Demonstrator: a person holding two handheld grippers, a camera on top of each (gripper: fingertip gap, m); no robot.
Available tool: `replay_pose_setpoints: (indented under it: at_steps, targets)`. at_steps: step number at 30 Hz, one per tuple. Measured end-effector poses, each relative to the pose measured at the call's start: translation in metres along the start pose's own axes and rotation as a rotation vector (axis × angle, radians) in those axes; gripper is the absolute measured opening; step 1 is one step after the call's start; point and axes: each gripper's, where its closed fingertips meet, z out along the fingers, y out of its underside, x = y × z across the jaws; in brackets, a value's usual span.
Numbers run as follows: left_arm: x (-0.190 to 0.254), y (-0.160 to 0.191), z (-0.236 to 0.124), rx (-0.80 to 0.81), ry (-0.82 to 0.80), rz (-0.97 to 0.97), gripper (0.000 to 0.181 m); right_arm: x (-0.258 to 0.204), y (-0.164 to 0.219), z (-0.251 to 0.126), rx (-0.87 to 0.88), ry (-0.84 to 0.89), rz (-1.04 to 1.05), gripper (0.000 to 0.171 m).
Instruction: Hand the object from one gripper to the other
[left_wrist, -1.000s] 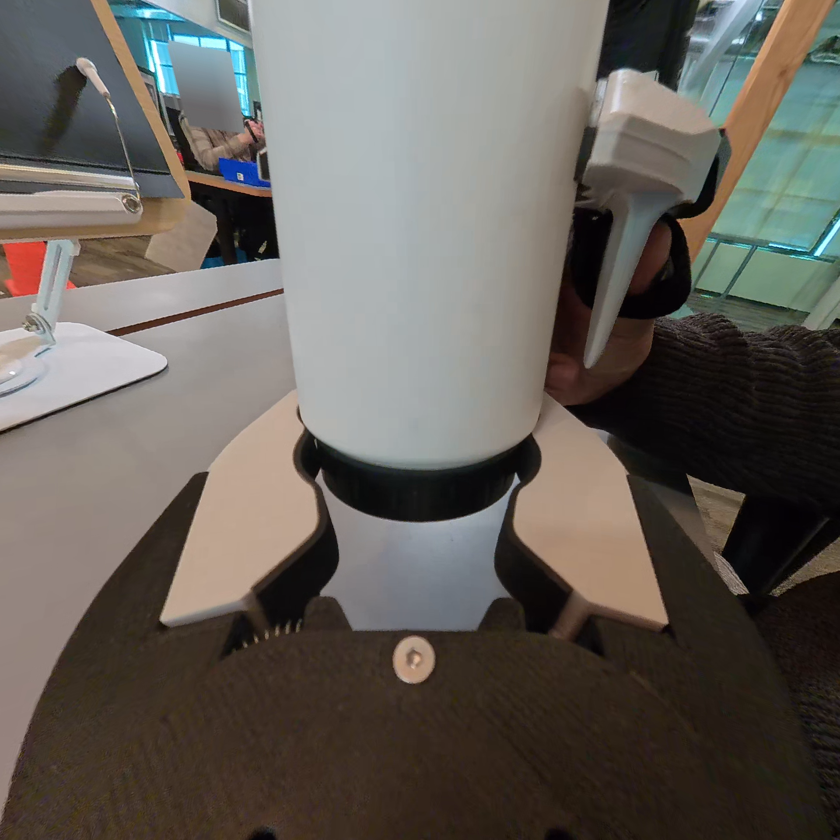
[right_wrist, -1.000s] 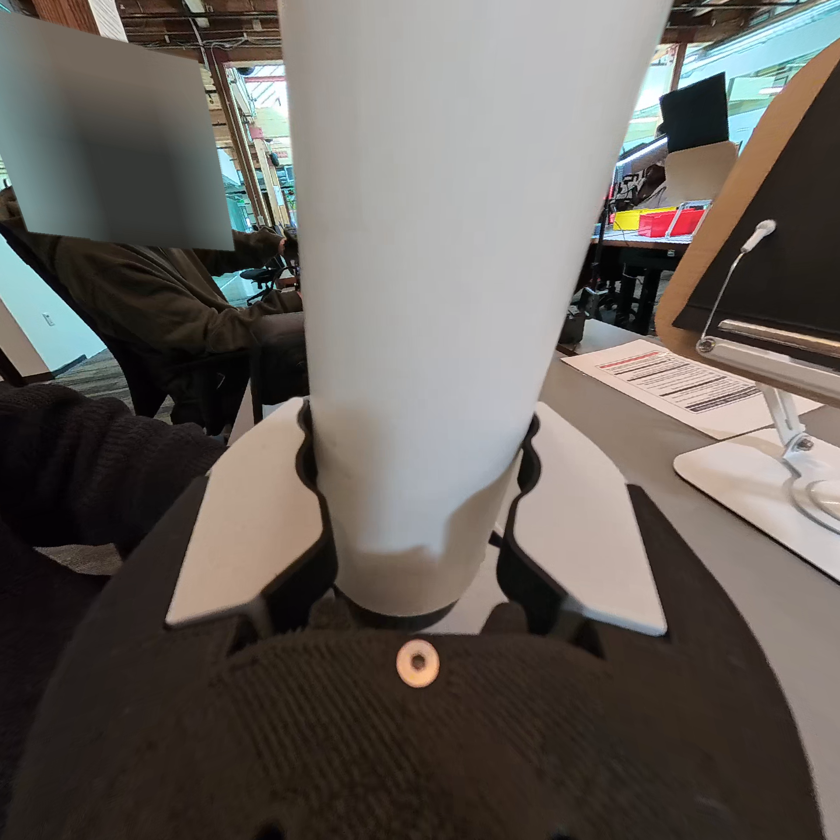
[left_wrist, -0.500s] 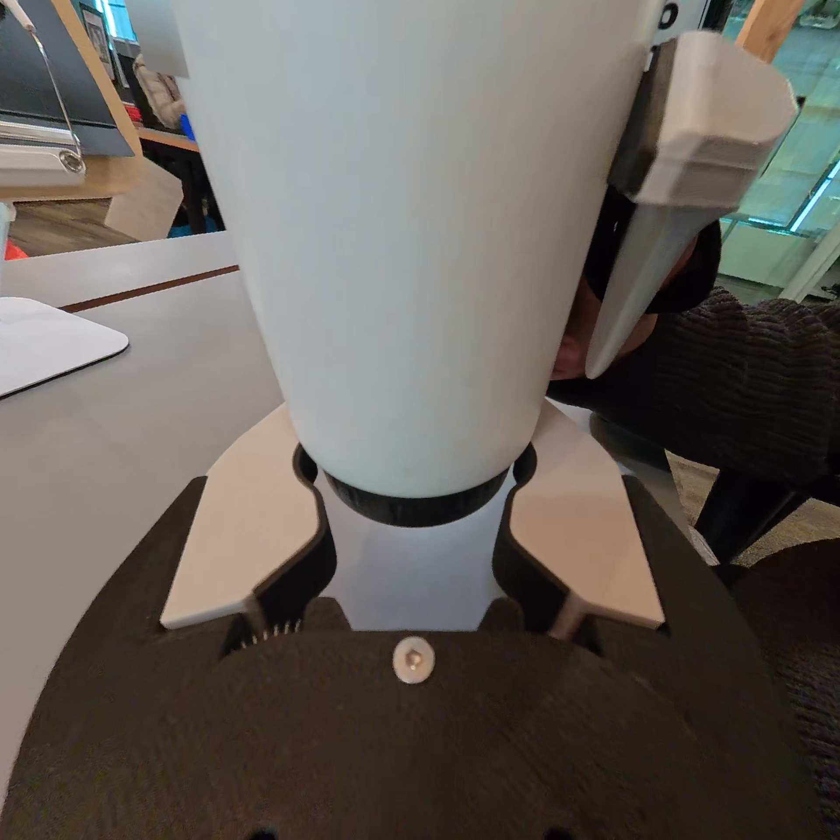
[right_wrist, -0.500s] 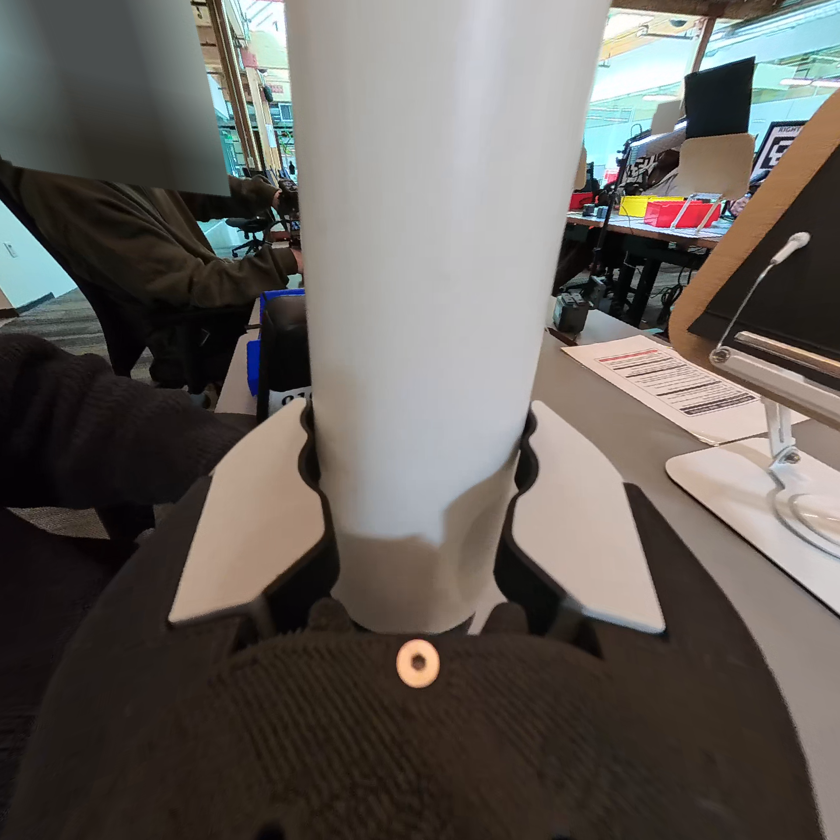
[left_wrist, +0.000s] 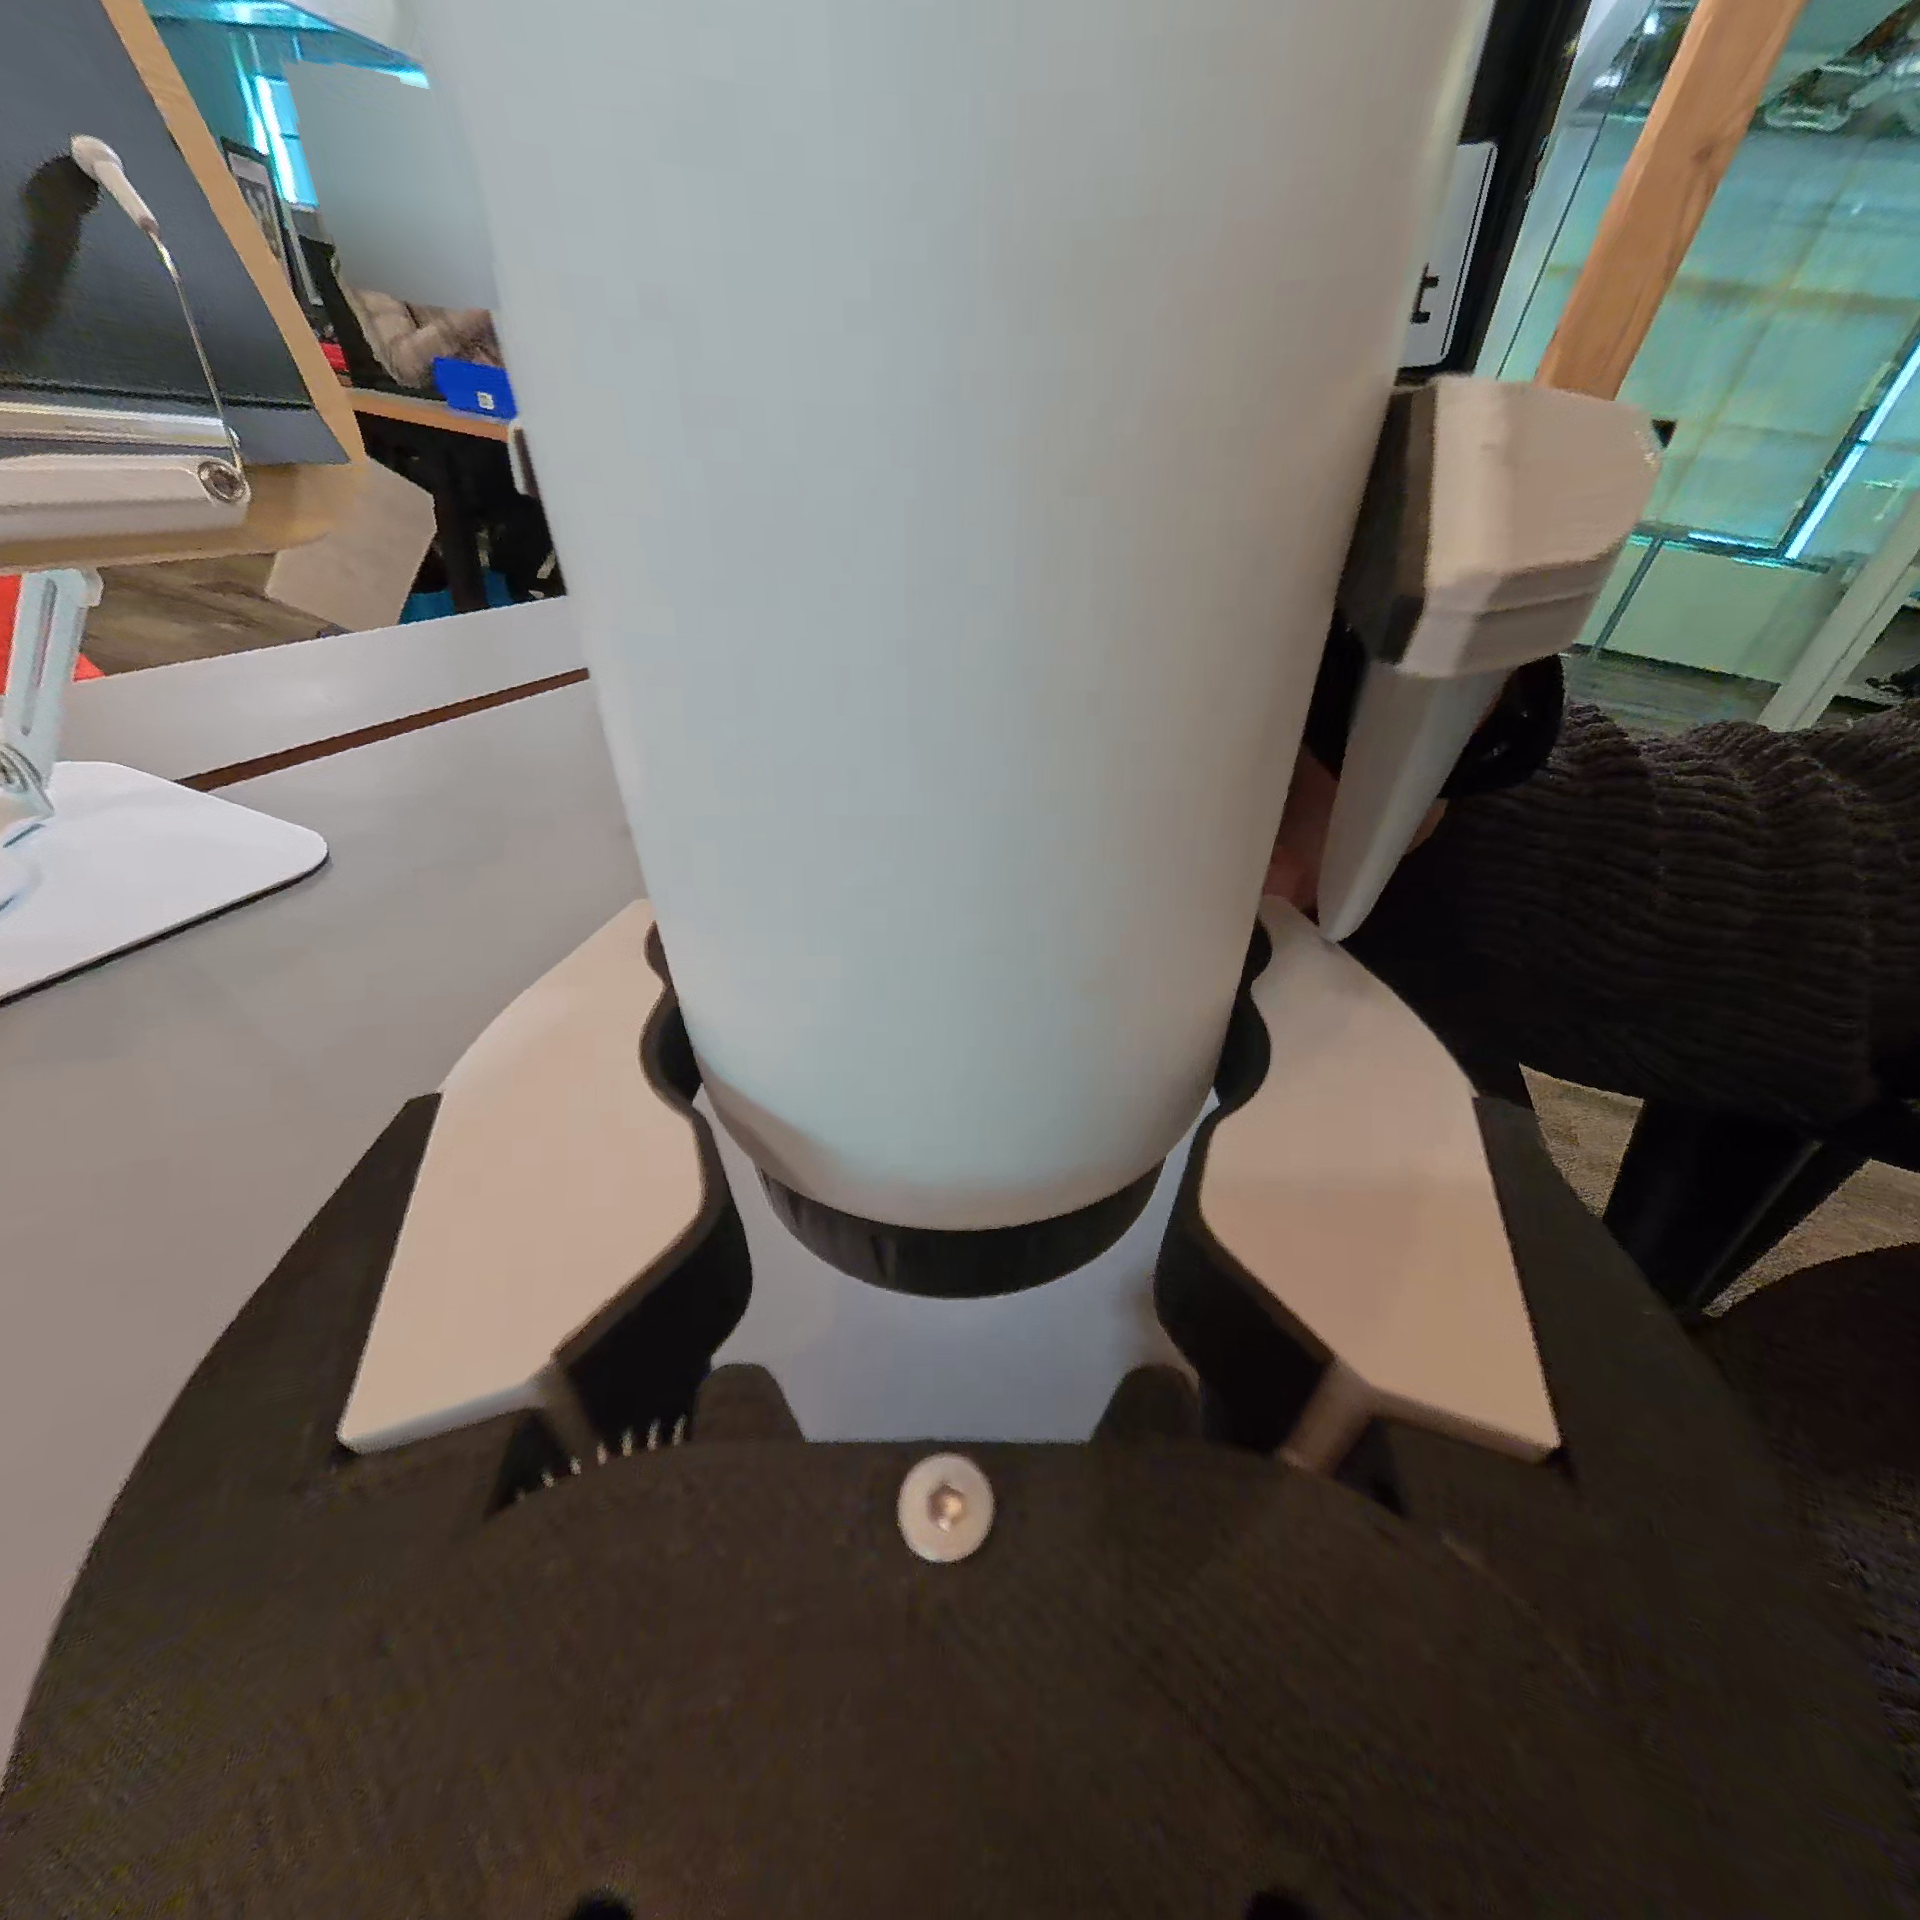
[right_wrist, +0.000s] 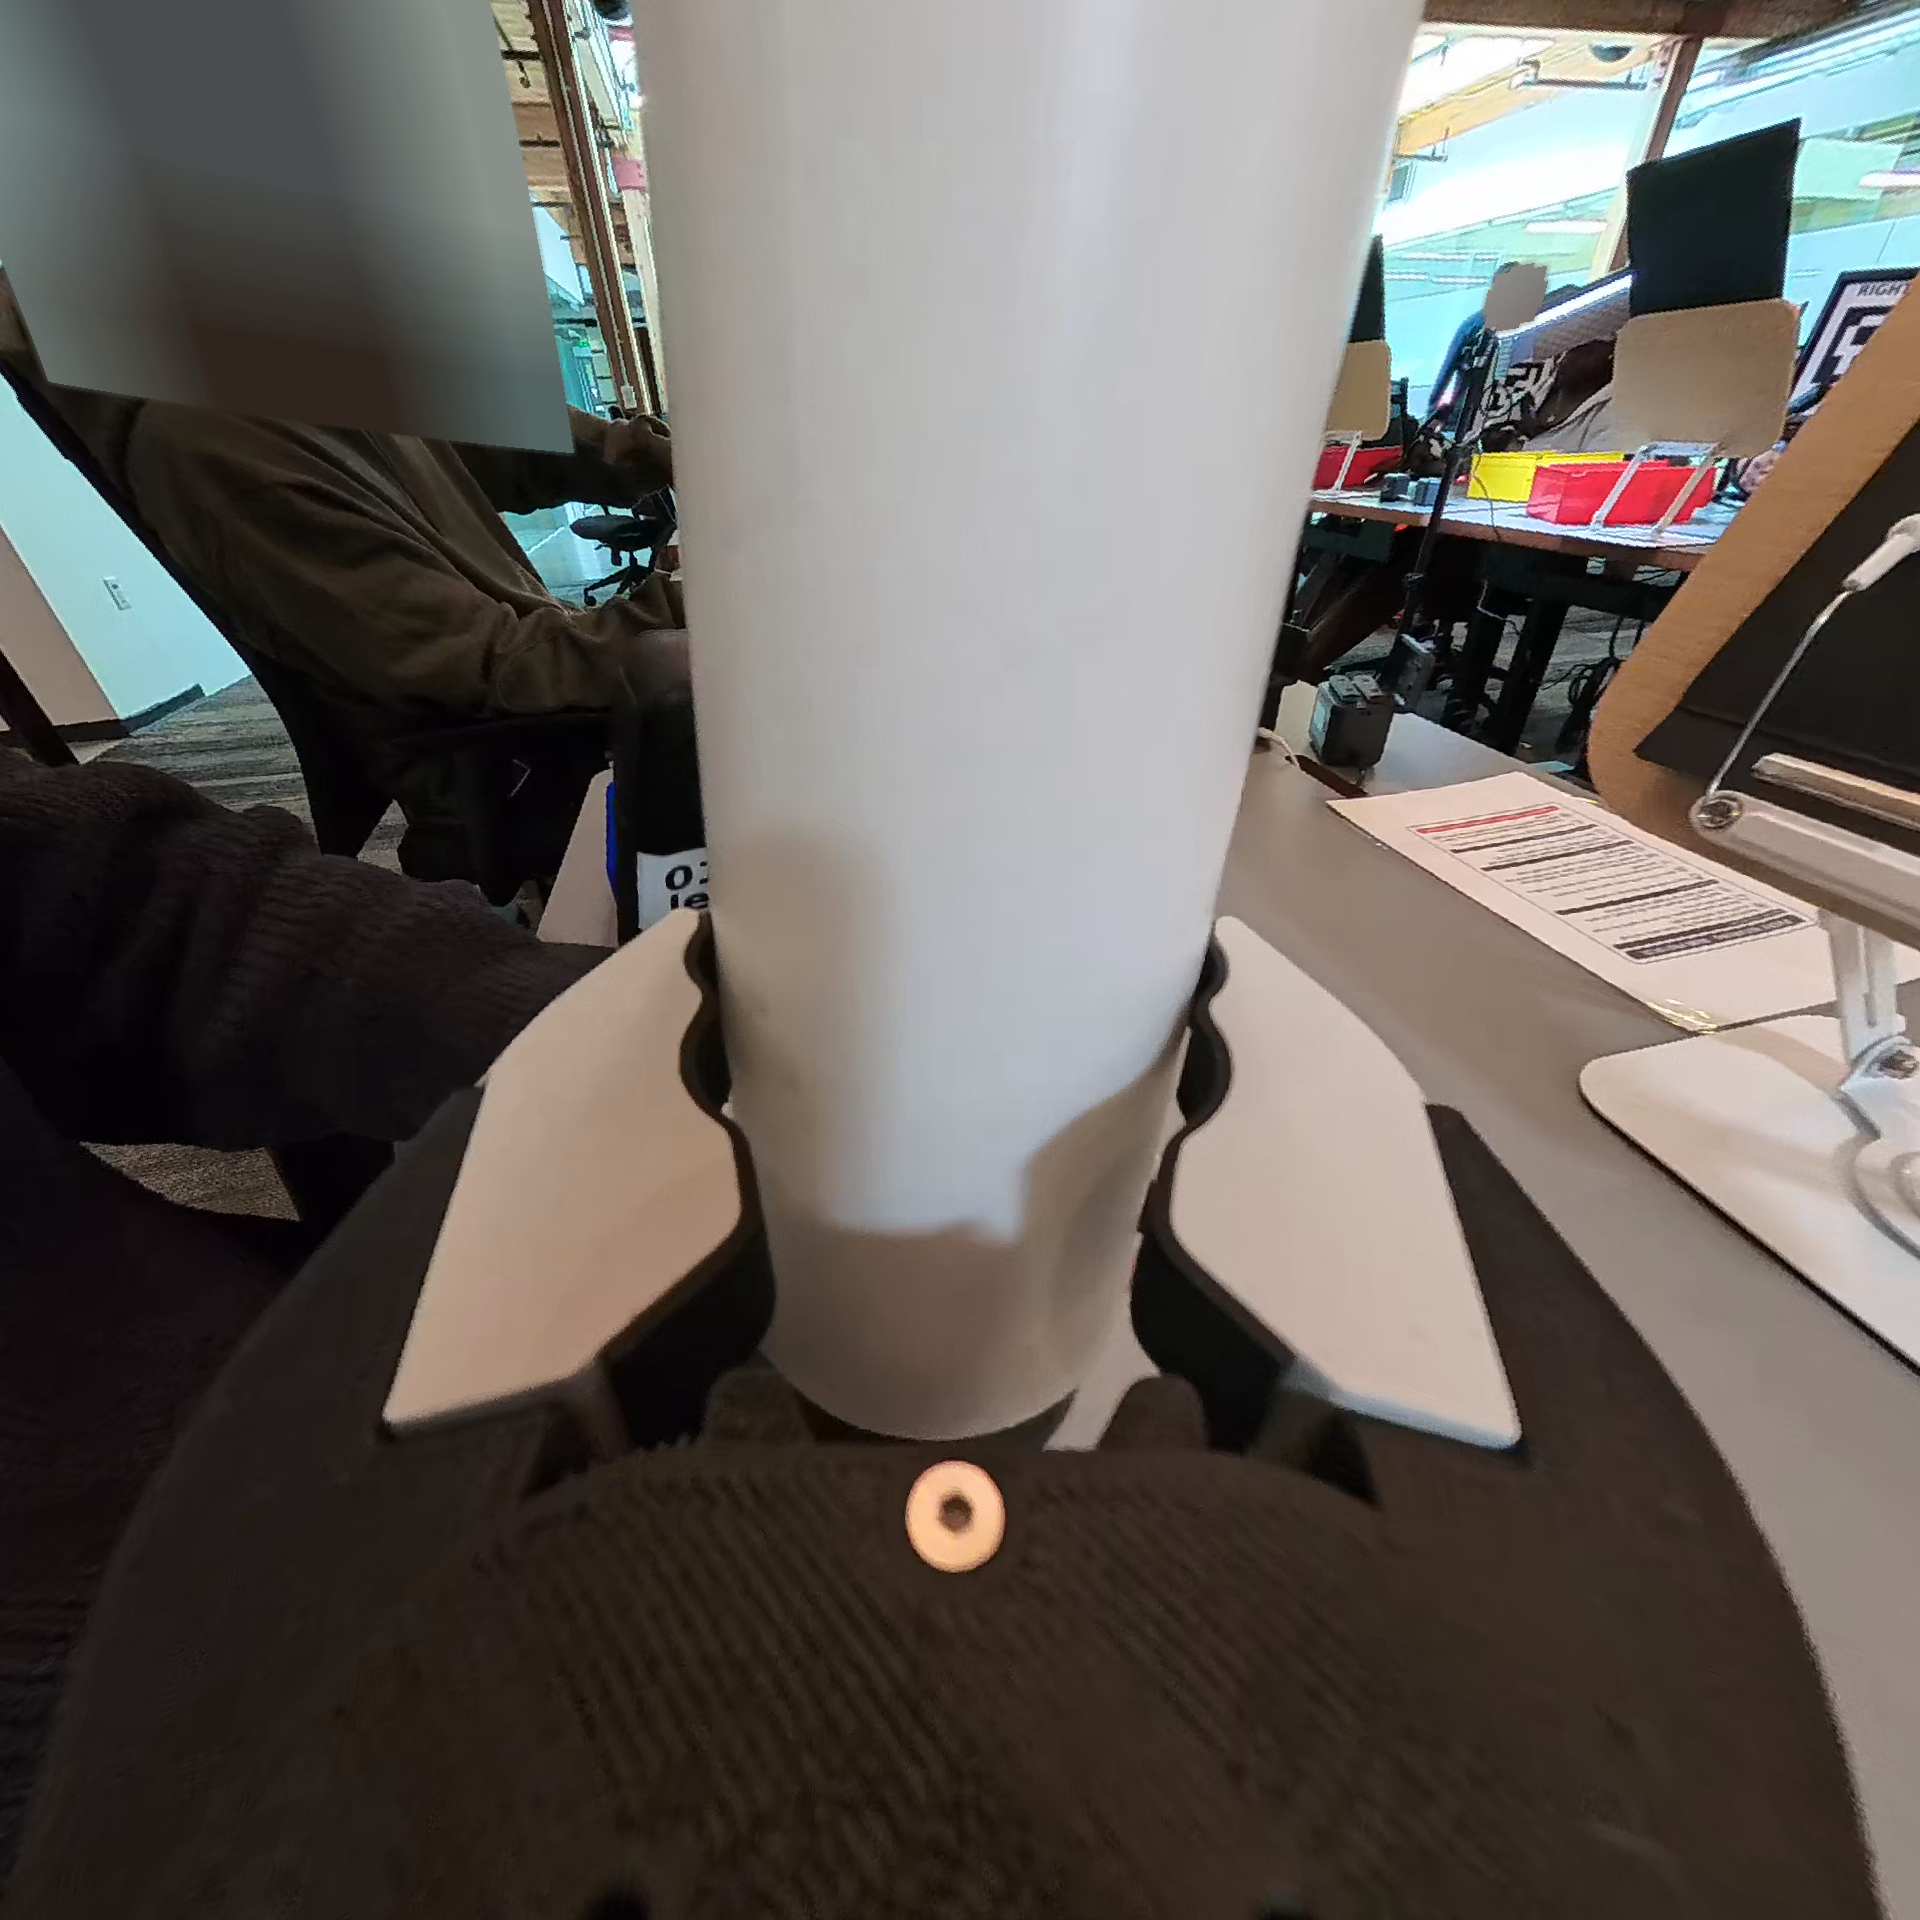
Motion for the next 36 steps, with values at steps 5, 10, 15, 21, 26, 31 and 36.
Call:
replay_pose_setpoints:
  at_steps: [5, 10, 15, 21, 26, 31, 36]
  targets:
    - [-0.002, -0.003, -0.001, 0.003, -0.007, 0.007, 0.100, 0.002, -0.002, -0.002, 0.009, -0.001, 0.010, 0.088]
    - [-0.002, -0.006, -0.002, 0.019, -0.012, 0.002, 0.100, 0.002, -0.005, -0.003, 0.005, 0.010, -0.002, 0.088]
    - [-0.004, -0.008, -0.003, 0.036, -0.022, -0.003, 0.100, 0.005, -0.014, -0.007, 0.035, 0.023, -0.001, 0.084]
    - [-0.005, -0.008, -0.003, 0.037, -0.024, -0.011, 0.100, 0.006, -0.019, -0.011, 0.048, 0.023, 0.007, 0.080]
    - [-0.006, -0.012, -0.005, 0.056, -0.033, -0.008, 0.100, 0.008, -0.023, -0.013, 0.065, 0.035, 0.008, 0.080]
    - [-0.009, -0.013, -0.007, 0.061, -0.039, -0.012, 0.099, 0.012, -0.027, -0.017, 0.082, 0.037, 0.029, 0.077]
    - [-0.008, -0.008, -0.005, 0.038, -0.033, -0.013, 0.100, 0.010, -0.024, -0.016, 0.067, 0.036, 0.012, 0.077]
